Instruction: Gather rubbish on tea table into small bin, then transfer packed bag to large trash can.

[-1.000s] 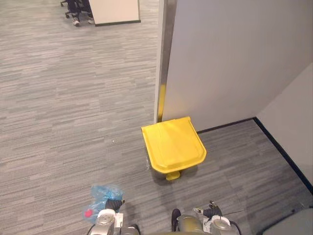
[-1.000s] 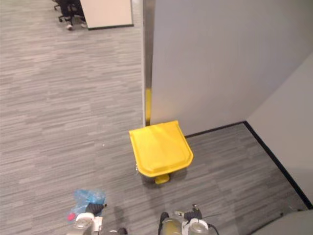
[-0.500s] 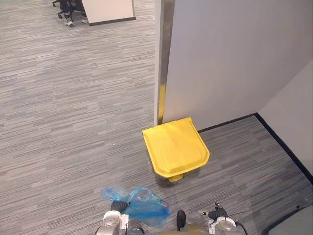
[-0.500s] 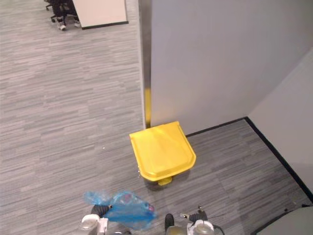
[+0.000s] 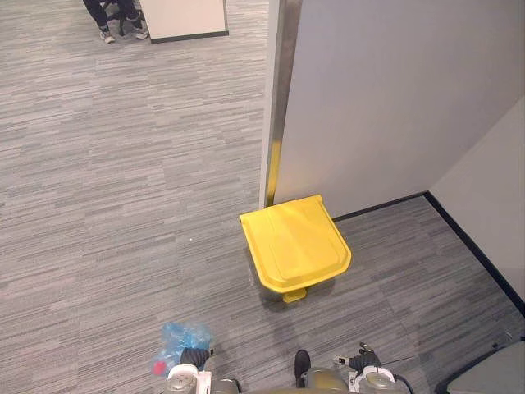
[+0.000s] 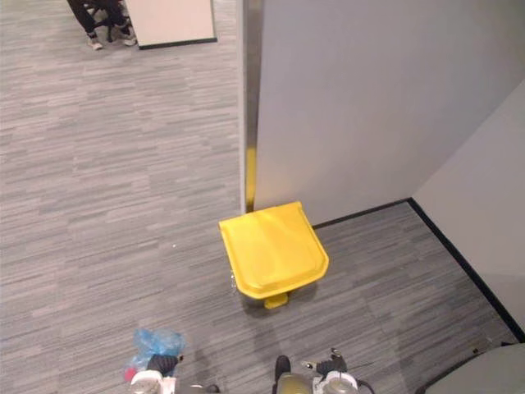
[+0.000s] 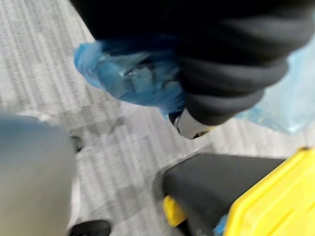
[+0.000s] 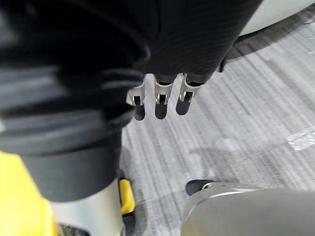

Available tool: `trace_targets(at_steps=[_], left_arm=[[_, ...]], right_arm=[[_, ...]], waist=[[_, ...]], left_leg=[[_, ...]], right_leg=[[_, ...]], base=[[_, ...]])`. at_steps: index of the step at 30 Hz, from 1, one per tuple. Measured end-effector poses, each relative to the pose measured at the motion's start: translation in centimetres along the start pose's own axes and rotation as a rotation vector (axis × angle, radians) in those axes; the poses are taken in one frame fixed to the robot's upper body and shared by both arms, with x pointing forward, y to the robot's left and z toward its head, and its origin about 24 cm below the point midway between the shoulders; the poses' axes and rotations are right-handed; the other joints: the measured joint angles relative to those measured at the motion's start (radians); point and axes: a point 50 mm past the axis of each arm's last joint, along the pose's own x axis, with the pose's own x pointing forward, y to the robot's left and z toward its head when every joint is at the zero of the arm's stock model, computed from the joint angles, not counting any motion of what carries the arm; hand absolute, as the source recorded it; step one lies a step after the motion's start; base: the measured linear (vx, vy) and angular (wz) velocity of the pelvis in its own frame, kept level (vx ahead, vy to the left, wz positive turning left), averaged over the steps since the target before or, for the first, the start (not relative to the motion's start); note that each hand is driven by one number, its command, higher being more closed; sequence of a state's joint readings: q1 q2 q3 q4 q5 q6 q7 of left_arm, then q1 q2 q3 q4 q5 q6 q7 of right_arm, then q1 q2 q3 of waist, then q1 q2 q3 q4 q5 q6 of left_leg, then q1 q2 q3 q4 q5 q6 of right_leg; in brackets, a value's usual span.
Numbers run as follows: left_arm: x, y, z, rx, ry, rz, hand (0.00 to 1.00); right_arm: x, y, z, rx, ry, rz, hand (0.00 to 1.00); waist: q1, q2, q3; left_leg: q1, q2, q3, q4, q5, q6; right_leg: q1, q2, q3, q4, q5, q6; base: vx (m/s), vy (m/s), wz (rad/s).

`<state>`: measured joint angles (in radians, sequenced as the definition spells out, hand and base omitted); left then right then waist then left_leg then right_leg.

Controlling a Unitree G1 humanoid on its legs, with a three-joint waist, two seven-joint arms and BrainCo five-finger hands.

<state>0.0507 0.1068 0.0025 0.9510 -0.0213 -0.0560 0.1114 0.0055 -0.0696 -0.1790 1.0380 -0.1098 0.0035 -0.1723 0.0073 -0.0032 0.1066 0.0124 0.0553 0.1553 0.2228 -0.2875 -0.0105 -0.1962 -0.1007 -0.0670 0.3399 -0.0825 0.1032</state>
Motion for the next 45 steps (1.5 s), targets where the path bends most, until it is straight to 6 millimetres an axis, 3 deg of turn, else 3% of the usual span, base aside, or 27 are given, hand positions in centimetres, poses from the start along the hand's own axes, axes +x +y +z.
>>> trace_targets(at_steps=[1,2,3,4,7,8,9,10,12,15,17,20,23,26,29,31,32,33,34,35,36,37,38,40,41,44,45], left_arm=[[0.1,0.1,0.2,-0.018,-0.004,0.007,1.0],[0.3,0.0,1.0,-0.035,-0.024,0.011,1.0],[0.5,0.2,1.1,-0.033,-0.018,0.022,1.0],[0.5,0.6,1.2,-0.018,-0.019,0.032,1.0],[0.4,0.9,0.8,-0.018,-0.011,0.042,1.0],[0.3,0.5,0.4,-0.04,0.006,0.038,1.0],[0.3,0.3,0.4,-0.045,0.007,0.034,1.0],[0.4,-0.5,0.9,-0.05,-0.005,0.011,1.0],[0.4,-1.3,0.9,-0.048,-0.002,-0.01,1.0],[0.4,-1.0,0.4,-0.024,0.017,-0.011,1.0],[0.3,-1.1,0.3,-0.017,0.018,-0.017,1.0],[0.5,-1.3,1.0,-0.017,0.001,-0.025,1.0],[0.6,-1.3,2.0,-0.012,-0.038,-0.028,1.0],[0.7,-0.7,2.6,-0.003,-0.065,-0.015,1.0],[0.9,-0.2,4.7,0.012,-0.141,-0.003,1.0],[1.1,0.1,6.8,0.006,-0.211,0.007,1.0],[1.0,0.2,7.2,-0.001,-0.232,0.011,1.0],[0.9,0.3,8.2,-0.021,-0.279,0.02,1.0],[0.8,0.1,9.1,-0.033,-0.316,0.017,1.0],[0.7,0.1,9.4,-0.04,-0.328,0.016,1.0],[0.6,0.2,10.4,-0.068,-0.37,0.018,1.0],[0.6,0.2,10.6,-0.077,-0.379,0.021,1.0],[0.6,0.7,11.2,-0.096,-0.392,0.039,1.0],[0.6,1.1,11.0,-0.133,-0.389,0.06,1.0],[0.6,1.2,10.9,-0.15,-0.386,0.063,1.0],[0.3,0.8,11.5,-0.156,-0.412,0.045,1.0],[0.2,0.3,11.8,-0.144,-0.425,0.027,1.0]], right_arm=[[0.0,-0.1,0.2,0.021,-0.004,-0.004,0.0],[0.1,-0.2,1.3,0.048,-0.045,-0.011,0.0],[0.3,-0.3,2.1,0.053,-0.067,-0.017,0.0],[0.2,-0.3,1.8,0.05,-0.058,-0.017,0.0],[0.0,0.0,0.8,0.054,-0.024,-0.017,0.0],[0.1,-0.2,0.8,0.044,-0.024,-0.023,0.0],[0.1,-0.5,0.9,0.04,-0.024,-0.027,0.0],[0.2,-0.5,1.6,0.042,-0.049,-0.028,0.0],[0.2,-1.2,1.8,0.044,-0.062,-0.045,0.0],[0.1,-0.9,0.7,0.039,-0.023,-0.034,0.0],[0.2,-0.9,0.5,0.03,-0.012,-0.023,0.0],[0.3,-0.7,1.0,0.001,-0.028,-0.009,0.0],[0.3,-0.4,1.4,-0.043,-0.043,0.007,0.0],[0.3,1.3,3.4,-0.117,-0.115,0.067,0.0],[0.1,2.8,8.7,-0.162,-0.287,0.1,0.0],[-0.9,3.5,14.8,-0.145,-0.472,0.109,0.0],[-1.1,3.6,16.1,-0.133,-0.507,0.111,0.0],[-1.8,3.7,18.9,-0.127,-0.588,0.107,0.0],[-2.5,3.2,21.7,-0.124,-0.664,0.093,0.0],[-2.8,3.0,22.7,-0.117,-0.691,0.086,0.0],[-3.9,2.3,25.8,-0.1,-0.769,0.062,0.0],[-4.1,2.2,26.6,-0.094,-0.786,0.056,0.0],[-4.8,1.4,28.2,-0.069,-0.826,0.034,0.0],[-6.0,-0.1,30.9,-0.032,-0.888,-0.007,0.0],[-7.0,-0.6,32.6,0.005,-0.926,-0.016,0.0],[-8.4,-1.7,34.9,0.054,-0.976,-0.04,0.0],[-9.1,-2.2,35.8,0.085,-0.999,-0.045,0.0]], waist=[[0.0,-0.003,0.016],[-0.001,-0.008,0.042],[-0.009,-0.001,0.073],[-0.011,-0.02,0.073],[-0.007,-0.071,0.089],[-0.002,-0.066,0.086],[0.003,-0.059,0.082],[0.002,-0.018,0.085],[-0.006,-0.002,0.094],[-0.008,-0.017,0.055],[-0.007,-0.016,0.034],[-0.013,-0.004,0.032],[-0.014,-0.006,0.03],[-0.013,-0.009,0.019],[-0.012,-0.01,0.015],[-0.003,0.002,0.028],[-0.002,0.003,0.032],[0.001,0.004,0.039],[0.001,0.012,0.049],[0.001,0.017,0.052],[0.013,0.026,0.061],[0.024,0.031,0.072],[0.025,0.003,0.09],[0.042,0.008,0.098],[0.045,0.01,0.102],[0.047,0.009,0.103],[0.047,0.009,0.103]], left_leg=[[0.008,-0.006,-0.002,0.008,-0.017,0.004],[0.026,-0.015,-0.008,0.03,-0.025,0.021],[0.056,0.0,-0.012,0.061,-0.057,0.032],[0.07,-0.002,-0.02,0.063,-0.069,0.029],[0.111,-0.028,-0.031,0.083,-0.104,0.001],[0.133,-0.019,-0.033,0.098,-0.138,-0.023],[0.136,-0.007,-0.029,0.098,-0.145,-0.027],[0.138,0.03,-0.034,0.082,-0.148,-0.04],[0.186,0.049,-0.054,0.05,-0.128,-0.06],[0.237,0.078,-0.097,0.032,-0.038,-0.081],[0.24,0.103,-0.115,-0.001,0.024,-0.1],[0.241,0.127,-0.147,-0.039,0.073,-0.124],[0.226,0.139,-0.172,-0.039,0.078,-0.132],[0.169,0.149,-0.18,-0.064,0.078,-0.132],[0.067,0.152,-0.197,-0.124,0.077,-0.133],[-0.005,0.164,-0.193,-0.128,0.068,-0.145],[-0.014,0.165,-0.192,-0.121,0.066,-0.148],[-0.038,0.168,-0.191,-0.095,0.055,-0.145],[-0.061,0.169,-0.19,-0.075,0.025,-0.113],[-0.07,0.171,-0.19,-0.074,0.011,-0.1],[-0.096,0.184,-0.196,-0.082,-0.045,-0.083],[-0.107,0.185,-0.197,-0.082,-0.046,-0.091],[-0.114,0.165,-0.211,-0.089,-0.038,-0.118],[-0.143,0.168,-0.257,-0.114,-0.019,-0.136],[-0.171,0.17,-0.275,-0.102,-0.006,-0.15],[-0.209,0.174,-0.277,-0.063,-0.004,-0.162],[-0.219,0.177,-0.276,-0.057,0.0,-0.184]], right_leg=[[-0.045,-0.014,-0.011,0.109,-0.012,0.017],[-0.14,-0.029,-0.032,0.262,-0.066,0.04],[-0.159,-0.013,-0.059,0.177,-0.066,0.021],[-0.169,-0.008,-0.099,0.0,0.009,0.028],[-0.192,-0.026,-0.123,-0.16,0.04,0.022],[-0.182,-0.016,-0.143,-0.16,0.052,-0.023],[-0.185,-0.006,-0.149,-0.155,0.052,-0.024],[-0.187,0.025,-0.153,-0.145,0.046,-0.026],[-0.19,0.036,-0.155,-0.066,0.043,-0.042],[-0.186,0.03,-0.198,0.08,-0.096,-0.08],[-0.178,0.047,-0.215,0.069,-0.113,-0.097],[-0.161,0.063,-0.239,0.036,-0.114,-0.101],[-0.154,0.068,-0.255,0.017,-0.11,-0.106],[-0.195,0.074,-0.269,-0.027,-0.076,-0.11],[-0.299,0.066,-0.298,-0.056,-0.032,-0.11],[-0.332,0.074,-0.319,-0.118,0.002,-0.054],[-0.332,0.079,-0.314,-0.13,0.006,-0.048],[-0.332,0.09,-0.296,-0.152,0.013,-0.039],[-0.333,0.103,-0.277,-0.176,0.021,-0.028],[-0.336,0.108,-0.273,-0.182,0.023,-0.024],[-0.363,0.122,-0.263,-0.191,0.029,-0.017],[-0.387,0.117,-0.246,-0.165,0.046,-0.052],[-0.432,0.116,-0.152,-0.042,0.055,-0.14],[-0.426,0.135,-0.151,-0.121,0.06,-0.104],[-0.43,0.143,-0.158,-0.159,0.084,-0.105],[-0.428,0.154,-0.161,-0.21,0.116,-0.107],[-0.427,0.156,-0.165,-0.222,0.124,-0.102]], base=[[-0.05,0.055,0.08],[-0.03,0.011,0.05],[0.01,-0.011,0.24],[0.08,-0.033,0.29],[0.26,-0.141,0.36],[0.3,-0.118,-0.06],[0.49,-0.127,-0.07],[0.49,-0.093,0.13],[0.36,-0.078,0.26],[0.39,-0.151,0.3],[0.43,-0.181,0.09],[0.28,-0.147,0.12],[0.04,-0.081,0.26],[-0.11,-0.069,0.21],[-0.2,-0.09,0.31],[-0.23,-0.123,0.26],[-0.22,-0.125,0.22],[-0.22,-0.115,0.24],[-0.23,-0.098,0.24],[-0.24,-0.061,0.13],[-0.19,-0.038,-0.02],[-0.2,-0.045,0.11],[-0.1,-0.05,0.29],[-0.03,-0.072,0.18],[-0.02,-0.071,-0.07],[-0.02,-0.019,-0.03],[-0.02,0.018,-0.06]])
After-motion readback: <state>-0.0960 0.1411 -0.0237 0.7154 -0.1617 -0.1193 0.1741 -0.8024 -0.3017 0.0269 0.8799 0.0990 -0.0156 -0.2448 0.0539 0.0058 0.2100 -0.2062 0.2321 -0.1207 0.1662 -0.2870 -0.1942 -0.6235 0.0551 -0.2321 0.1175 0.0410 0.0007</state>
